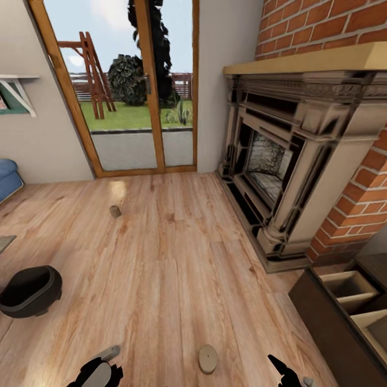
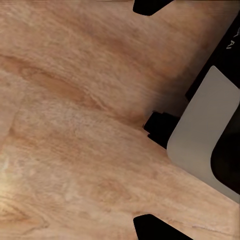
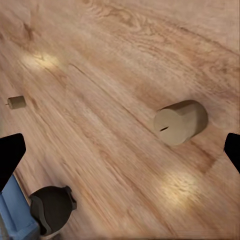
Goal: Place each of the two pumpkins and all three candles from the living room inside a cabinet in the living room (use any cabinet), then make sure every cabinet is closed, and position the cauldron so it is next to a table in the living room.
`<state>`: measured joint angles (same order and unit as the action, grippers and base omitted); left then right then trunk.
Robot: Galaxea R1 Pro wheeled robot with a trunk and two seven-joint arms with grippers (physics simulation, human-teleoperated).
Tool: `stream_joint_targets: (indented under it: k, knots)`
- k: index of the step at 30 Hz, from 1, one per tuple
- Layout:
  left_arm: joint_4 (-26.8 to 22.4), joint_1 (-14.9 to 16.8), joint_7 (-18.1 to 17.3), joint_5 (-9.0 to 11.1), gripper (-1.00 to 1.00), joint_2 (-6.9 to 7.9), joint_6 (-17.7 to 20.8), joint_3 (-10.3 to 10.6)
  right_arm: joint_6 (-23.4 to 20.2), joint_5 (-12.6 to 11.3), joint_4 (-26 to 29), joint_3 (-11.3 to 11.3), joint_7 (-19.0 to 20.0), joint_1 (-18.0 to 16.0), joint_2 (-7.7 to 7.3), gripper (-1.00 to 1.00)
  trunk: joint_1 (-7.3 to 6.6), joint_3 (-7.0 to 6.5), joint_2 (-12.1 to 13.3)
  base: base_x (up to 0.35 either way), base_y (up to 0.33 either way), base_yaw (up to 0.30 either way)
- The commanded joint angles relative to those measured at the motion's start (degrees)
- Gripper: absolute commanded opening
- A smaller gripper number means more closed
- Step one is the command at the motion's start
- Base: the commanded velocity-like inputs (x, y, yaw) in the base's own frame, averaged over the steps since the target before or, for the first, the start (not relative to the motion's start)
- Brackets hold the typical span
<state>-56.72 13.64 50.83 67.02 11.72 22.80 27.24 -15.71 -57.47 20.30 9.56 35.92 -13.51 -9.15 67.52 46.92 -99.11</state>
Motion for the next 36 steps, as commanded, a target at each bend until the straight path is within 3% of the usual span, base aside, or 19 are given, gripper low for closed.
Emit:
stream_joint_targets:
  k: [1,19,26,36]
  knots:
    - [-0.06,0.07,-0.14,0.22,1.00,0.06,0.17,0.20,-0.52,-0.45,0.00,0.20,0.12,0.00,0.01,1.00,-0.01,0.05,-0.02,0.000,0.000,0.285]
    - [-0.04,0.07,-1.35,0.22,1.00,0.06,0.14,0.34,-0.46,-0.43,0.00,0.12,-0.05,-0.02,0.09,1.00,-0.01,0.05,-0.02,0.000,0.002,0.286]
    - [-0.01,0.07,-1.35,0.22,1.00,0.06,0.15,0.30,-0.46,-0.21,-0.01,0.15,-0.04,-0.03,0.03,1.00,-0.01,0.05,-0.02,0.000,0.148,0.281]
    - [-0.01,0.07,-1.35,0.22,1.00,0.06,0.15,0.41,-0.46,1.78,0.00,0.19,0.01,-0.02,0.01,1.00,-0.01,0.05,-0.02,-0.032,-0.047,0.036]
